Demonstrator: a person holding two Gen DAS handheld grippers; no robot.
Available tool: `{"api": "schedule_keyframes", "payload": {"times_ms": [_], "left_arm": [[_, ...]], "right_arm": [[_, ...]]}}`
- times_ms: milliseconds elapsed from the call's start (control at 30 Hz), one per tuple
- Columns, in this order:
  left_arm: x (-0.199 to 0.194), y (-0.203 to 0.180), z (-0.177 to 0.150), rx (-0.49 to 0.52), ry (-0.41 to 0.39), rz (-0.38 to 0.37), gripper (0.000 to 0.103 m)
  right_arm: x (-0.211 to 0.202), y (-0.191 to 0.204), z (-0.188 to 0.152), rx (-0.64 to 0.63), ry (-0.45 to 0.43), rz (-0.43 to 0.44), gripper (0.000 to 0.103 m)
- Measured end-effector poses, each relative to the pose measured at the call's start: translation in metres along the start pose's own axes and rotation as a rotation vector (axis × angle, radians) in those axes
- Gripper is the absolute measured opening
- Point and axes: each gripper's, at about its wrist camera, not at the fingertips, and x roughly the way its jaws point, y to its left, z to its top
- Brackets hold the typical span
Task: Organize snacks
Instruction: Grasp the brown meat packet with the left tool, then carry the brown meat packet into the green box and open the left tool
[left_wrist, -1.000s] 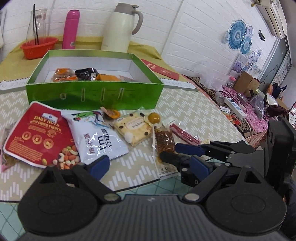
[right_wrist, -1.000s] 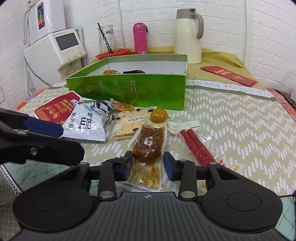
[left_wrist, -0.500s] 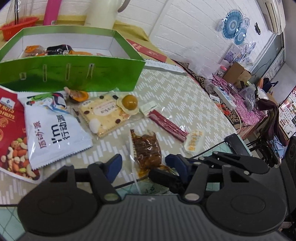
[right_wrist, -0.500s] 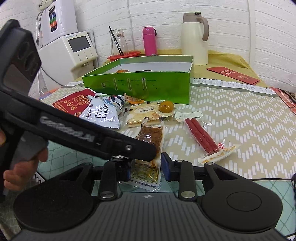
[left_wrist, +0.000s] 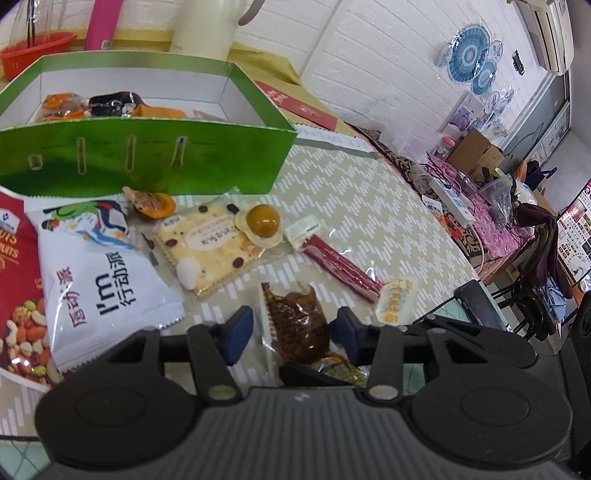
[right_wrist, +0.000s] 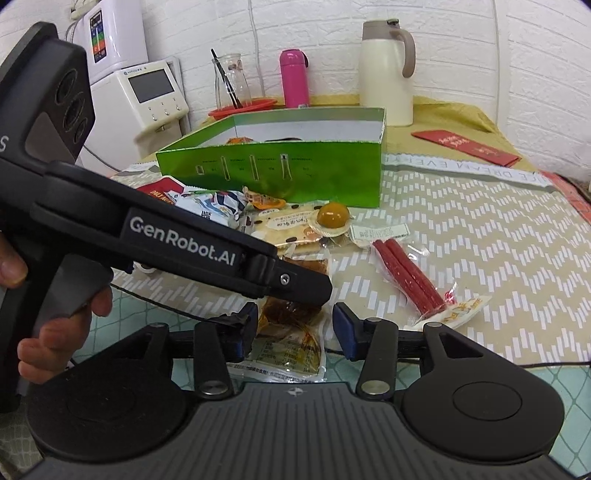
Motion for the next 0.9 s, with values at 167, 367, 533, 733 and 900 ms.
{"api": "schedule_keyframes", "payload": {"times_ms": [167,367,533,733,900], "left_arm": [[0.001,-0.005,-0.001,0.021,0.004,0.013,0.035],[0.002,-0.009,0.000,0.028,-0.004,0.035,0.031],[-0.006,-0.011,0.000,0.029,-0.017,0.034,0.031],[-0.030,-0.013,0.009,0.044,-0.076,0.030,0.031],[-0.056,-0.010,0.040,0.050,-0.165,0.037,0.031]], "right_arm": [[0.002,0.004,0.000,-0.027,0.005,-0.014,0.076],[0.004,0.007,0.003,-0.044,0.012,-0.031,0.066],[0.000,0.010,0.005,-0.039,0.004,-0.030,0.065],[-0.013,0.015,0.020,-0.049,-0.039,-0.003,0.064],[-0.017,0.016,0.054,-0.071,-0.111,0.045,0.063]]}}
